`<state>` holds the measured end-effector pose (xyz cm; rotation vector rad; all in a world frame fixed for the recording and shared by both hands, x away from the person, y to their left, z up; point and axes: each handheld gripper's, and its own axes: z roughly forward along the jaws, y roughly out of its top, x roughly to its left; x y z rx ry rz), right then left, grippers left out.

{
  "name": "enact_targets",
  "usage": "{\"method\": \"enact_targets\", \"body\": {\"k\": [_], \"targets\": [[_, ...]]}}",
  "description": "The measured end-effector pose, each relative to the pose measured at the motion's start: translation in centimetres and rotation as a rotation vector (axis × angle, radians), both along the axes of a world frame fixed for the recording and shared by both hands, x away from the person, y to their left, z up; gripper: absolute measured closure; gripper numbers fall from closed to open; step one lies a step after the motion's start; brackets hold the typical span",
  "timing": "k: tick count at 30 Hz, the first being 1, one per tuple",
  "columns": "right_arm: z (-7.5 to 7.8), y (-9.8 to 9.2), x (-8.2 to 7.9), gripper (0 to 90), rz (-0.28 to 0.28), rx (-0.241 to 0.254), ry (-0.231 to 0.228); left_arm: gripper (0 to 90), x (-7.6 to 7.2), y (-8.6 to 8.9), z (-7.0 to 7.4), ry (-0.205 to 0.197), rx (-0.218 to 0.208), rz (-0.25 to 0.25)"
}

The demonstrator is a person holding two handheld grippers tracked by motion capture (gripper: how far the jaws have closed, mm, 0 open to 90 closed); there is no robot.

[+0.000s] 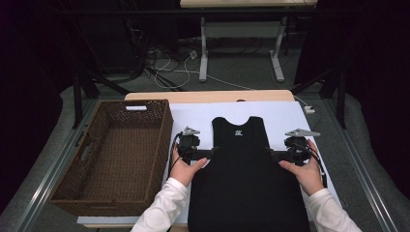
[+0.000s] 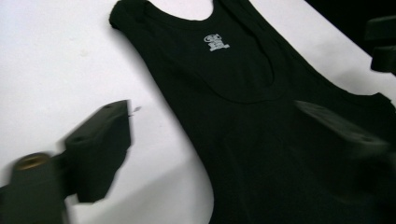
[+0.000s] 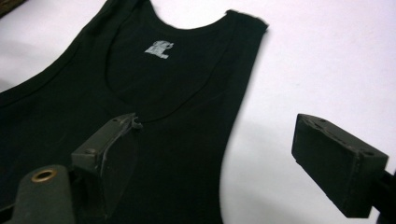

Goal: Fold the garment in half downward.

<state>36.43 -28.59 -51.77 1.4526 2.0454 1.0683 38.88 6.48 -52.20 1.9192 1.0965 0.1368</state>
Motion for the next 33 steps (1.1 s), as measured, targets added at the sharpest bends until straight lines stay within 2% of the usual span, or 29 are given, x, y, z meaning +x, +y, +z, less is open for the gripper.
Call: {"method": "enact_targets", "body": {"k": [6, 7, 8, 11, 12, 15, 17, 18, 20, 21, 23, 25, 26, 28, 31, 33], "targets": [[-0.8, 0.2, 0.6, 23.0, 0.003, 0.031, 0.050, 21.9, 0.2, -0.8, -0.7, -0.006, -0.031, 0.006], [-0.9, 0.3, 0.7, 23.9, 0.001, 0.038, 0.061, 24.2, 0.2, -1.0, -0.8, -0.002, -0.017, 0.012], [-1.1, 0.3, 0.7, 25.9, 0.007, 0.040, 0.067, 25.4, 0.2, -1.2, -1.0, 0.007, -0.005, 0.011], [-1.4, 0.3, 0.8, 32.0, 0.018, 0.063, 0.080, 29.7, 0.1, -1.6, -1.7, 0.067, 0.006, 0.013], [-1.4, 0.2, 0.8, 33.2, 0.013, 0.052, 0.083, 31.3, 0.0, -1.8, -2.0, 0.074, 0.003, 0.022], [-1.6, -0.1, 0.5, 35.6, 0.005, 0.055, 0.090, 31.4, -0.1, -2.0, -2.3, 0.074, 0.032, 0.041], [-1.7, -0.2, 0.5, 35.7, -0.006, 0.051, 0.097, 31.3, -0.1, -2.1, -2.3, 0.094, 0.042, 0.053], [-1.7, -0.3, 0.4, 36.0, -0.012, 0.051, 0.102, 31.5, -0.1, -2.1, -2.4, 0.098, 0.040, 0.065], [-1.8, -0.6, 0.3, 36.5, -0.020, 0.052, 0.122, 35.6, -0.1, -2.1, -2.4, 0.143, 0.027, 0.064], [-1.7, -0.7, 0.2, 37.2, -0.035, 0.056, 0.132, 35.6, -0.1, -2.2, -2.5, 0.148, 0.019, 0.064], [-1.7, -0.9, 0.0, 38.1, -0.039, 0.069, 0.152, 35.6, -0.1, -2.4, -2.6, 0.138, 0.028, 0.072], [-1.6, -1.1, -0.1, 41.4, -0.058, 0.088, 0.156, 35.6, -0.1, -2.4, -2.6, 0.154, 0.030, 0.073], [-1.6, -1.1, 0.0, 42.0, -0.061, 0.103, 0.172, 35.6, 0.0, -2.4, -2.6, 0.156, 0.032, 0.078], [-1.7, -1.1, 0.2, 42.6, -0.070, 0.098, 0.166, 37.3, 0.2, -2.3, -2.7, 0.158, 0.026, 0.082], [-2.0, -1.0, 0.8, 45.7, -0.068, 0.110, 0.194, 38.8, 0.7, -2.4, -2.6, 0.155, 0.035, 0.094], [-2.2, -0.9, 1.3, 48.0, -0.065, 0.107, 0.196, 40.0, 1.1, -2.5, -2.6, 0.155, 0.038, 0.097]]}}
